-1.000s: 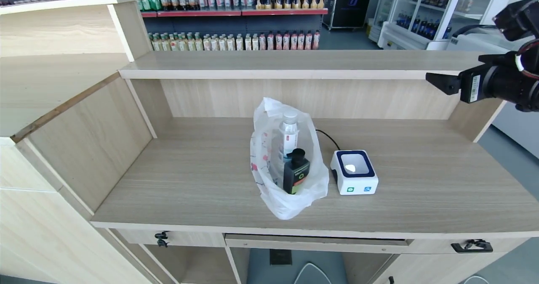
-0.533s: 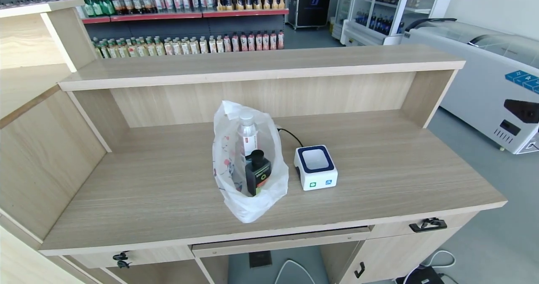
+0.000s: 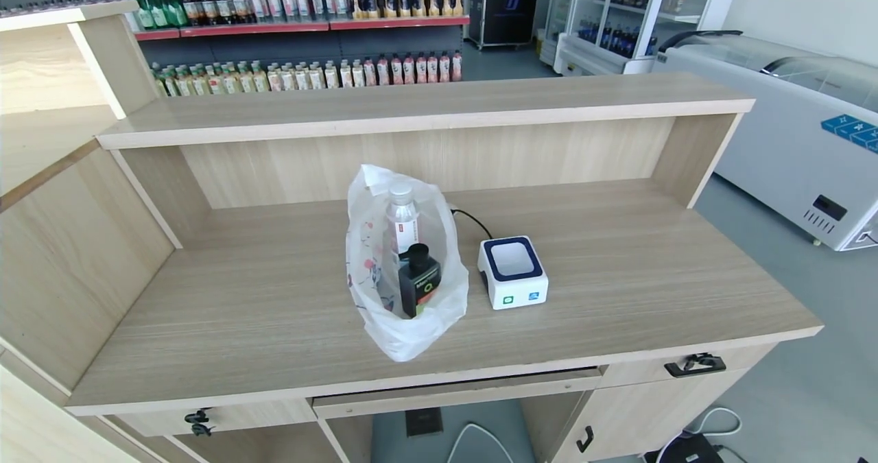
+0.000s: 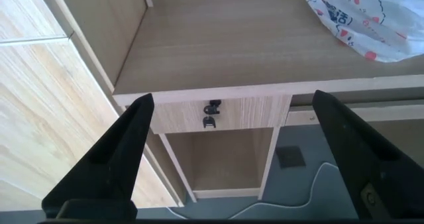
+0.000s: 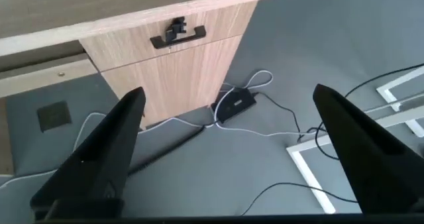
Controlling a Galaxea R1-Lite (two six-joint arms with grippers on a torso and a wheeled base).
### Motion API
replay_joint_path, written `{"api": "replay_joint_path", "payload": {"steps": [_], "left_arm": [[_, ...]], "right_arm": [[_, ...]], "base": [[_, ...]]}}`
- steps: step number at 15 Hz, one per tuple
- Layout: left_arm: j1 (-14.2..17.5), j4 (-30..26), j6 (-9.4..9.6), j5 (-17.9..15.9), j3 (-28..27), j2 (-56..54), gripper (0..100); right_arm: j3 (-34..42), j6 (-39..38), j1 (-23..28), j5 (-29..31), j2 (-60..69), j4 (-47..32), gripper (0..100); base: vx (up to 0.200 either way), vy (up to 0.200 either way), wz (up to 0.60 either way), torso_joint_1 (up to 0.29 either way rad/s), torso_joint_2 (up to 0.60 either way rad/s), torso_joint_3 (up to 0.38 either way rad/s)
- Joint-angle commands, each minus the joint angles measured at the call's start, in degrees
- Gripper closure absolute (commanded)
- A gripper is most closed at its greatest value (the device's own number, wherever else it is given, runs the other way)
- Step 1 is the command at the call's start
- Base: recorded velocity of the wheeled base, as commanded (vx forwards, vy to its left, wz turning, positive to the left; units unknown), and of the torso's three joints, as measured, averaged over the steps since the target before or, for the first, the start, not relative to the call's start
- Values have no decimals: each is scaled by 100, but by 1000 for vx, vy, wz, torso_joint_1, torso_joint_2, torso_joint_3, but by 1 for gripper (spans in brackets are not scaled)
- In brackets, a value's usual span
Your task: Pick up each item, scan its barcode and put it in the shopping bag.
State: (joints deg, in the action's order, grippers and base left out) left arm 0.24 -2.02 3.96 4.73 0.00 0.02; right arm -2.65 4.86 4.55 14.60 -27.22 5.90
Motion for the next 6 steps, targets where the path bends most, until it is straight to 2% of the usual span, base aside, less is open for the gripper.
{"api": "replay_joint_path", "payload": {"steps": [1,6], "left_arm": [[2,0,8,2,0,-2,0],[2,0,-1,2,0,-2,0]], "right_arm": [[256,-82,-226,-124,2291,-660,0],[256,-284,-235,-98,2283,-660,0]], "base": [[0,0,0,0,0,0],[0,0,0,0,0,0]]}}
